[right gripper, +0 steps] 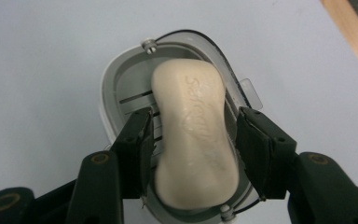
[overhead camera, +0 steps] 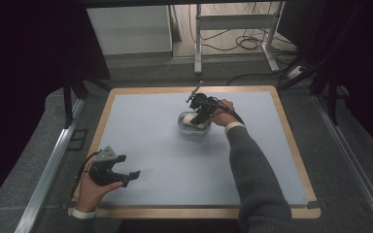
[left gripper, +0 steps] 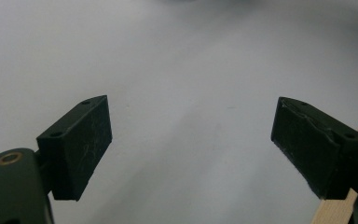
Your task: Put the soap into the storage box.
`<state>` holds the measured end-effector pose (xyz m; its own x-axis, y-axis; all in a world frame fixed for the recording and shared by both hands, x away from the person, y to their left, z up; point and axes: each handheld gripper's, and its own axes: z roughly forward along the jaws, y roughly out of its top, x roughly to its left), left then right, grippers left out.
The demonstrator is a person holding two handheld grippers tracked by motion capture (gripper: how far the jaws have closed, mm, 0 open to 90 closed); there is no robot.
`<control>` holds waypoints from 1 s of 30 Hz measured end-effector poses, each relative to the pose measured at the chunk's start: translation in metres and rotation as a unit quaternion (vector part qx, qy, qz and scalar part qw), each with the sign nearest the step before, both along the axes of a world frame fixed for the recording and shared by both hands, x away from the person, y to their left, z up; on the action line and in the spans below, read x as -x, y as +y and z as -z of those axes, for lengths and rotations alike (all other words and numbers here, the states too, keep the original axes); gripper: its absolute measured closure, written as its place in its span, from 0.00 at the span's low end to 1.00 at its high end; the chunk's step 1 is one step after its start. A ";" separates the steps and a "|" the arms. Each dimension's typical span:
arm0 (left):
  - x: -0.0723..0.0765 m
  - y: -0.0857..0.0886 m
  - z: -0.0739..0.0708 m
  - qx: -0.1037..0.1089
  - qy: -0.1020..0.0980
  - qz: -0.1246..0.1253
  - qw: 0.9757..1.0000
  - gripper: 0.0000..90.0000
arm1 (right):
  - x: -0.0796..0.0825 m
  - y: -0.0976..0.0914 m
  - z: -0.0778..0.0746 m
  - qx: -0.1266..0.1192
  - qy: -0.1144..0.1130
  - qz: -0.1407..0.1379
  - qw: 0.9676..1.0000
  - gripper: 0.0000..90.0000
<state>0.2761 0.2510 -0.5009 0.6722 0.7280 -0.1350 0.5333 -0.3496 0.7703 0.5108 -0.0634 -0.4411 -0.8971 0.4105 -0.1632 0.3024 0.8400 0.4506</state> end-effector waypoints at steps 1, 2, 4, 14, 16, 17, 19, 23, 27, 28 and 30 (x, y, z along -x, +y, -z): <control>0.000 0.000 0.000 0.000 0.000 0.000 1.000 0.14 | 0.001 0.000 -0.001 -0.002 -0.001 0.004 1.000 0.48; 0.000 0.000 0.000 0.000 0.000 0.000 1.000 0.14 | 0.003 -0.001 -0.003 -0.006 -0.003 0.007 1.000 0.46; 0.000 0.000 0.000 0.000 0.000 0.000 1.000 0.14 | 0.006 -0.004 -0.008 -0.035 -0.010 0.025 0.999 0.43; 0.000 0.000 0.000 -0.001 -0.001 -0.003 1.000 0.14 | 0.029 -0.027 -0.013 -0.108 -0.024 0.085 0.990 0.32; 0.000 0.000 0.000 -0.002 -0.001 -0.003 1.000 0.14 | 0.036 -0.036 -0.012 -0.125 -0.029 0.090 0.988 0.31; 0.000 0.000 0.000 -0.002 0.000 -0.003 1.000 0.14 | 0.040 -0.041 -0.012 -0.130 -0.032 0.094 0.986 0.30; 0.000 -0.001 0.000 -0.001 0.000 -0.003 1.000 0.14 | 0.048 -0.052 -0.011 -0.137 -0.036 0.099 0.985 0.29; 0.000 0.000 0.000 -0.002 -0.001 -0.005 1.000 0.14 | 0.065 -0.075 -0.009 -0.154 -0.045 0.108 0.981 0.28; 0.001 0.001 -0.001 -0.003 -0.002 -0.007 1.000 0.14 | 0.084 -0.098 -0.005 -0.172 -0.048 0.123 0.976 0.27; 0.001 0.001 -0.001 -0.002 -0.001 -0.007 1.000 0.14 | 0.088 -0.104 -0.003 -0.175 -0.048 0.125 0.976 0.27; 0.001 0.000 0.000 -0.004 -0.001 -0.007 1.000 0.14 | 0.097 -0.113 0.001 -0.178 -0.052 0.129 0.974 0.27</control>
<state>0.2755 0.2512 -0.5006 0.6615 0.7389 -0.1281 0.5370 -0.3474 0.7688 0.4136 -0.1769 -0.4419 -0.7428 0.6673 -0.0538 0.4199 0.5270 0.7389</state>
